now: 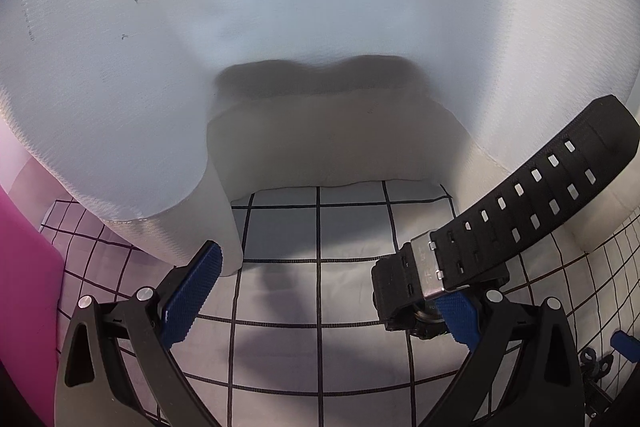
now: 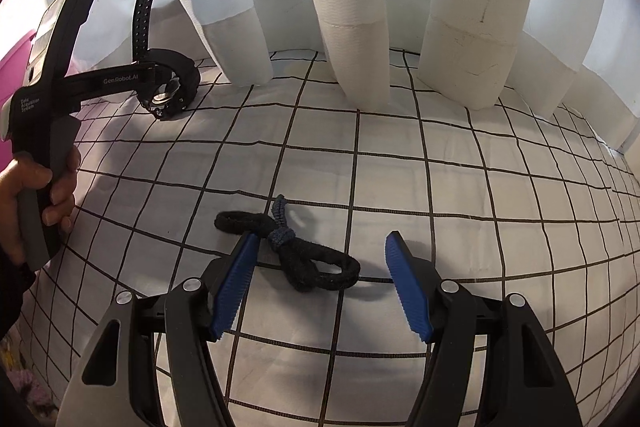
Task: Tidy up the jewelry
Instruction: 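Grasp the black watch with the left tool while the right tool grasps the black knotted cord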
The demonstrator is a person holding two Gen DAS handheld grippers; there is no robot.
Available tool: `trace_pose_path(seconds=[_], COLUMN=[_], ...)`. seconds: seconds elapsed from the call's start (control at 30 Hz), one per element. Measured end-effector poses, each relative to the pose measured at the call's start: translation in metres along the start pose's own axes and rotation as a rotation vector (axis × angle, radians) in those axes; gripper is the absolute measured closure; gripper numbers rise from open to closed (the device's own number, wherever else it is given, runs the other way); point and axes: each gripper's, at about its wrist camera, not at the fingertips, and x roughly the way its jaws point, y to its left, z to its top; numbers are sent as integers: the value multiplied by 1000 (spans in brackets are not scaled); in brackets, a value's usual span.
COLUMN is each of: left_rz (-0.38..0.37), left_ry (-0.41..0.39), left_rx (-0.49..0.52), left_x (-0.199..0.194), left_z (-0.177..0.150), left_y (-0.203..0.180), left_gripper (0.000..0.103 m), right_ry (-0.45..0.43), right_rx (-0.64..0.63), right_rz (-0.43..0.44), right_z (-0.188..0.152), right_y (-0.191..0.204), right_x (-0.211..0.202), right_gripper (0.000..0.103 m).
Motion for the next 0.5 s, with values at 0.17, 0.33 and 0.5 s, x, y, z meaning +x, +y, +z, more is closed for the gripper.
trace_pose_path(seconds=[0.17,0.33,0.5], left_rz=[-16,-27,-62], left_ry=[3,-5,-6], left_rx=[-27,-25,-21], left_x=[1,4,7], left_z=[7,10,9], left_y=[4,12,19], left_gripper=[6,11,43], right_ry=[-17,-32,-40], right_rx=[-27,-48,-93], right_rz=[-3,16,22], right_z=[1,0,1], right_y=[2,10,23], right_x=[0,-2,-5], right_gripper=[40,57,81])
